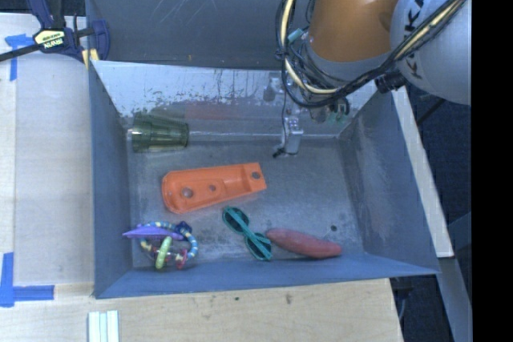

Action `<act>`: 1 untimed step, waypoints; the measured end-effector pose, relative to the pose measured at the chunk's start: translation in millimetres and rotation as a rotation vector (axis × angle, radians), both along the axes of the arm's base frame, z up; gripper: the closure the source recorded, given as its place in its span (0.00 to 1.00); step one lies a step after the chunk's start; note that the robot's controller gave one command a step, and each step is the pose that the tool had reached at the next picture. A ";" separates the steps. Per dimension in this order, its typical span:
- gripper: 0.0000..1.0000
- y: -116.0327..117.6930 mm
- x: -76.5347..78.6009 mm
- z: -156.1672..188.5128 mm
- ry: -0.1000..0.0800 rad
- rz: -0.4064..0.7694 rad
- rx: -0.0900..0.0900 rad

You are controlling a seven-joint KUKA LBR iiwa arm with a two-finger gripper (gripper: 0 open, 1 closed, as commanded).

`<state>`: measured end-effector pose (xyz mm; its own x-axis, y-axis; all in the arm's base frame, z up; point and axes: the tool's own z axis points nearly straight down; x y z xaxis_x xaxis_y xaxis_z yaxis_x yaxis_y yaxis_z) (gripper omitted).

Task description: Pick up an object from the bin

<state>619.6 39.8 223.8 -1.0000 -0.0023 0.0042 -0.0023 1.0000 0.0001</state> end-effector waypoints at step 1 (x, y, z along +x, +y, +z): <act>0.00 -0.2 1.1 5.4 -0.008 -0.001 0.000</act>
Offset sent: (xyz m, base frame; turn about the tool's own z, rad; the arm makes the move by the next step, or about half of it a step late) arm -0.0143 0.0648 -0.1065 -0.3015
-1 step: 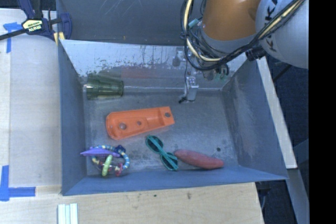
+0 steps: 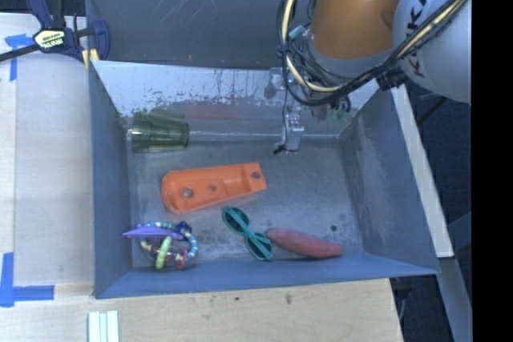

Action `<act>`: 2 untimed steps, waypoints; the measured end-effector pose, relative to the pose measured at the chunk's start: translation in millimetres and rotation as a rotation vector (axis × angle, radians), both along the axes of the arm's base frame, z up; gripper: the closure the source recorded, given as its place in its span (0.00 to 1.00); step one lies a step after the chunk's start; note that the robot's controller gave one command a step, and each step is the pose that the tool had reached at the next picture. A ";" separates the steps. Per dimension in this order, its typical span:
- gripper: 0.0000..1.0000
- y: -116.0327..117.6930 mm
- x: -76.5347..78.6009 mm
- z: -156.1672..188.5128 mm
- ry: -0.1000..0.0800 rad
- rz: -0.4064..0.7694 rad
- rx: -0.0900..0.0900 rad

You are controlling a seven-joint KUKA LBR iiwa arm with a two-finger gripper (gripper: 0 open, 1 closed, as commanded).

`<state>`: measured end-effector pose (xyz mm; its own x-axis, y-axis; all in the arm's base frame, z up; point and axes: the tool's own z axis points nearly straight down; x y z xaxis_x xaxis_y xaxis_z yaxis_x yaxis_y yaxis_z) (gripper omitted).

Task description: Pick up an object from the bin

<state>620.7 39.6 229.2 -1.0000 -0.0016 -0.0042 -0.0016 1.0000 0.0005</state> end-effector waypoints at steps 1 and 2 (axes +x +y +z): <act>0.00 17.1 -2.9 -29.5 -0.003 0.084 -0.001; 0.00 17.3 -5.7 -77.4 -0.005 0.088 0.001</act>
Offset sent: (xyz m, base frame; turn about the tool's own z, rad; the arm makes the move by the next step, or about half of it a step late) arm -0.0110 0.0023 -0.1442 0.1288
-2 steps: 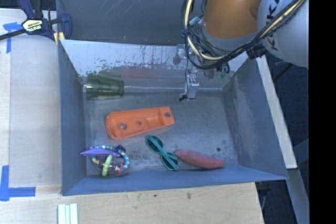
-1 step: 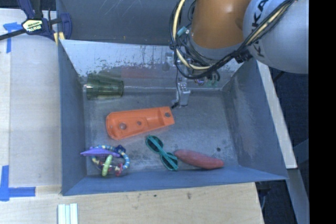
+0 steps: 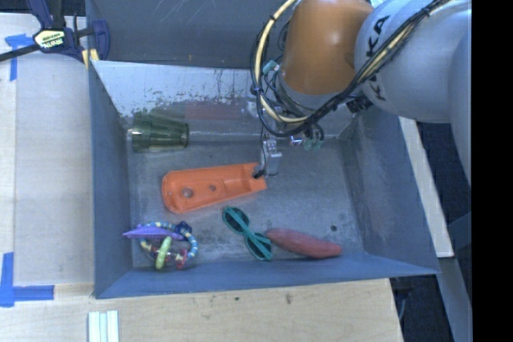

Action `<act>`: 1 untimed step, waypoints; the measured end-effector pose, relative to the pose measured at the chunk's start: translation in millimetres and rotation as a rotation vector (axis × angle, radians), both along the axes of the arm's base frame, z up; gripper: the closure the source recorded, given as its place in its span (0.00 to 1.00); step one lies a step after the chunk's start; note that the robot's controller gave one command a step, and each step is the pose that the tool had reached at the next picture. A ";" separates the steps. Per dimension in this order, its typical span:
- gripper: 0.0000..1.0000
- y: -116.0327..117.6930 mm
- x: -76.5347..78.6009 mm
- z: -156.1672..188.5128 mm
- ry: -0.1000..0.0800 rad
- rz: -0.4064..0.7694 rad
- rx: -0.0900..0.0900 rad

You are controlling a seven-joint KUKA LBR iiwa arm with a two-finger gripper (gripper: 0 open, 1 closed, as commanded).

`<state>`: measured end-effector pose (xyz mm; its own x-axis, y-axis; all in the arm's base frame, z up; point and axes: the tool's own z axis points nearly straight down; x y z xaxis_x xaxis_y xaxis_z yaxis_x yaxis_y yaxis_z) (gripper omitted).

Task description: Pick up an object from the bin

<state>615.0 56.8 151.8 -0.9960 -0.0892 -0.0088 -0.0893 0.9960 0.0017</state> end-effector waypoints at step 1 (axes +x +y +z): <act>0.00 6.9 -3.6 -30.6 0.006 -0.214 -0.001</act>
Offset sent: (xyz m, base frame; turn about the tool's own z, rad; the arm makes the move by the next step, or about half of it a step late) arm -0.0308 0.0328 -0.0818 -0.5307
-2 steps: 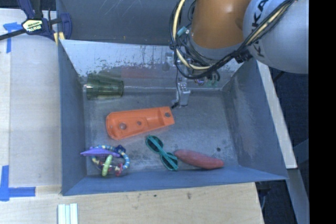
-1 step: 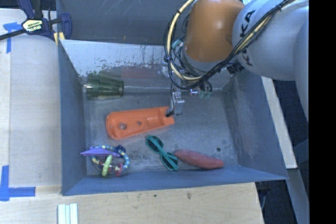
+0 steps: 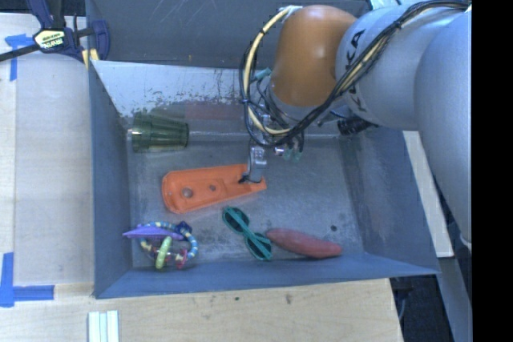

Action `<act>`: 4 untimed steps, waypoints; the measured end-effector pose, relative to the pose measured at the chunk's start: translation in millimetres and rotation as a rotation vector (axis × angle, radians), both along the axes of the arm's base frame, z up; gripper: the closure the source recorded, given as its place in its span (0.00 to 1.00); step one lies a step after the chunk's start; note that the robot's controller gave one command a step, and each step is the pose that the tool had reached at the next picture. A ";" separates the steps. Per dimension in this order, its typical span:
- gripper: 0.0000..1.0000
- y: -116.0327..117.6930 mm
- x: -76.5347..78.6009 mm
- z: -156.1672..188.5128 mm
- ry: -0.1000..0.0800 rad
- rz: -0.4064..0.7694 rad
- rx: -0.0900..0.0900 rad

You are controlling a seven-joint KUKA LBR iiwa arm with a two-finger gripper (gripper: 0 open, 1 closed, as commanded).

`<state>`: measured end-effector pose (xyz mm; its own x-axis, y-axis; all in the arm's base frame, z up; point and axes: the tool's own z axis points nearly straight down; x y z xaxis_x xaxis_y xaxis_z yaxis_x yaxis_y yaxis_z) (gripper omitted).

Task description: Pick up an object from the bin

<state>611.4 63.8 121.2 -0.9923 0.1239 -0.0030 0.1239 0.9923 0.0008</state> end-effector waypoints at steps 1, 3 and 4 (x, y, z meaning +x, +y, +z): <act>1.00 25.4 -25.9 -50.2 -0.010 0.742 -0.003; 1.00 20.2 -30.3 60.3 -0.013 0.688 -0.003; 1.00 20.1 -30.3 60.3 -0.013 0.686 -0.003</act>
Offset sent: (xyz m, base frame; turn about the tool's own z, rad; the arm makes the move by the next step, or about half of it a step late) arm 0.0000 0.0000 0.0000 0.0000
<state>581.1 83.9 181.5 -0.8464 -0.5324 -0.0148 -0.5324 0.8465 -0.0044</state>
